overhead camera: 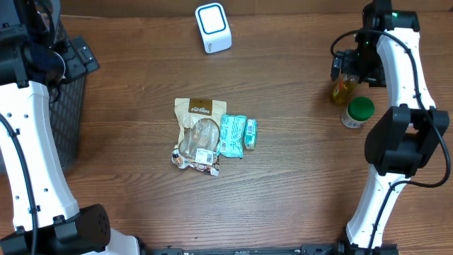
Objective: Scan the item barcode
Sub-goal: 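Place the oil bottle upright beside the green-capped jar and release, then move the right gripper down onto the small Kleenex tissue pack, then grasp the tissue pack and lift it with the right gripper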
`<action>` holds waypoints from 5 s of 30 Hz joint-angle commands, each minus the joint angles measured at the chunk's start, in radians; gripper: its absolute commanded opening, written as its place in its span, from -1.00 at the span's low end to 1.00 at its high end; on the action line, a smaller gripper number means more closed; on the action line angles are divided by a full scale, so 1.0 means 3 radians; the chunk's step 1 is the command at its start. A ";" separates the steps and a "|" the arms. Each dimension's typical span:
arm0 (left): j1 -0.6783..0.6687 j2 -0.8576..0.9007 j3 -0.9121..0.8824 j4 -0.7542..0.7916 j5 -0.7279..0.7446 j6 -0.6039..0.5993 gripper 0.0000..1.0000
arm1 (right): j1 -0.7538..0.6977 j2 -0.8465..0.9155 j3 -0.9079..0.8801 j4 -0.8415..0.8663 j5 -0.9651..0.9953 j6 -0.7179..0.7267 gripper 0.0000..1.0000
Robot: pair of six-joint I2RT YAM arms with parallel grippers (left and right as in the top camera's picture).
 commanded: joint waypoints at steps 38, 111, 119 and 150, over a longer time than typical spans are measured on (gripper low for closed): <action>-0.0003 0.0019 0.0025 0.0004 0.0006 0.0010 0.99 | 0.1695 -0.0360 0.0029 -0.0715 -0.0407 0.1053 0.21; -0.0003 0.0019 0.0025 0.0004 0.0006 0.0010 0.99 | 0.1654 -0.0362 -0.1143 0.0052 0.0978 0.1250 -0.84; -0.0003 0.0019 0.0025 0.0004 0.0006 0.0010 0.99 | 0.1653 -0.0362 -0.1511 0.0395 0.1015 0.1250 -0.82; -0.0003 0.0019 0.0025 0.0004 0.0006 0.0010 0.99 | 0.1654 -0.0362 -0.1588 0.0548 -0.0359 0.0886 0.29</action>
